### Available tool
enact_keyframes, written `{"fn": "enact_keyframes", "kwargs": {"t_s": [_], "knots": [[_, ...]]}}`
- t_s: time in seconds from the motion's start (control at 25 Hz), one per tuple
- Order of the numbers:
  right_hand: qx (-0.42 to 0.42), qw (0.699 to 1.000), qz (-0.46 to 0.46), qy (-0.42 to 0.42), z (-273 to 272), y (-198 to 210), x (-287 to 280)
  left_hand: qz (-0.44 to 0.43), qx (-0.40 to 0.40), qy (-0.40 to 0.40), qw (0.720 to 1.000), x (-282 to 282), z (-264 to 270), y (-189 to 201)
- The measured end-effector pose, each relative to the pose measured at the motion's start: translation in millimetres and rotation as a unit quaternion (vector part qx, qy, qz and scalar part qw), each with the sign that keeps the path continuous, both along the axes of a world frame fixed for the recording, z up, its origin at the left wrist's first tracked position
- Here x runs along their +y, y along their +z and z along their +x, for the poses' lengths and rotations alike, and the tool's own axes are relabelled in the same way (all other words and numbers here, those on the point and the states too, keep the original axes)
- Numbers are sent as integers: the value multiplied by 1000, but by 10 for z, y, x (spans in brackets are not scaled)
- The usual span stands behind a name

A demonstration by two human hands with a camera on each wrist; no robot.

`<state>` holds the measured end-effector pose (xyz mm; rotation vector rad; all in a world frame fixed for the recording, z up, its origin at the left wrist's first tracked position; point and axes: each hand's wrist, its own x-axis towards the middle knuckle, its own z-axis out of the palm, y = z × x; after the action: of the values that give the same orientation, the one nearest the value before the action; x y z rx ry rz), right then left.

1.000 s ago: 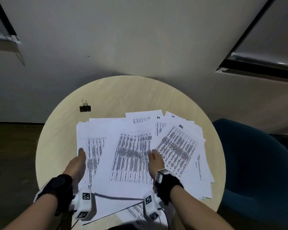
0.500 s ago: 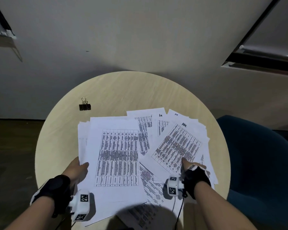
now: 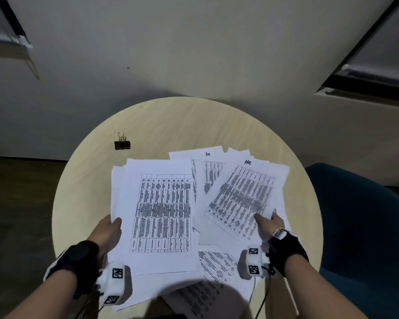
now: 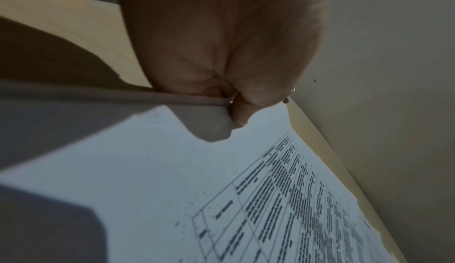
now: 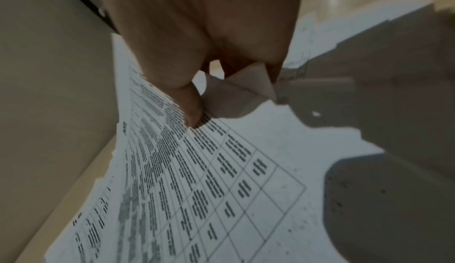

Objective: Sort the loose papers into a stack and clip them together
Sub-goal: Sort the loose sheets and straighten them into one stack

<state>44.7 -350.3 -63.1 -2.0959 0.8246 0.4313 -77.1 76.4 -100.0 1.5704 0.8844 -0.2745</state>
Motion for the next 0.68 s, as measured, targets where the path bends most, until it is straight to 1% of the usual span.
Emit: {"fn": "enact_keyframes", "kwargs": {"t_s": [0.04, 0.08, 0.12, 0.16, 0.2, 0.28, 0.32, 0.4, 0.44, 0.52, 0.6, 0.68], "knots": [[-2, 1000, -3, -15, -6, 29, -98, -1, 1, -1, 1000, 8, 3, -16], [-22, 999, -4, -28, -6, 40, -230, 1, 2, -7, 1000, 13, 1, -13], [-35, 998, 12, -51, 13, 57, -362, 1, 0, -9, 1000, 16, 9, -20], [-21, 997, 32, -68, 4, 147, -444, 1, -2, -7, 1000, 23, 5, -20], [-20, 994, 59, -89, 1, 151, -505, -4, -4, -6, 1000, 15, 9, -9], [-27, 983, 139, -114, -84, 237, -468, -2, 1, -8, 1000, 15, 6, -8], [-30, 980, 164, -110, -117, 185, -389, 1, 1, -5, 1000, 24, 19, -28], [-39, 982, 171, -64, -190, 126, -119, 16, 8, -3, 1000, 0, 40, -37], [-14, 987, 161, -24, -244, 119, 50, 24, 10, -3, 1000, -21, 43, -10], [-2, 993, 105, 57, -356, 99, 431, 33, 14, 0, 999, -65, 36, 36], [7, 990, 75, 116, -478, 22, 750, 40, 29, -3, 999, -79, 15, 1], [56, 981, 70, 173, -618, -64, 1025, 20, 23, 1, 1000, -90, -4, -11]]}}
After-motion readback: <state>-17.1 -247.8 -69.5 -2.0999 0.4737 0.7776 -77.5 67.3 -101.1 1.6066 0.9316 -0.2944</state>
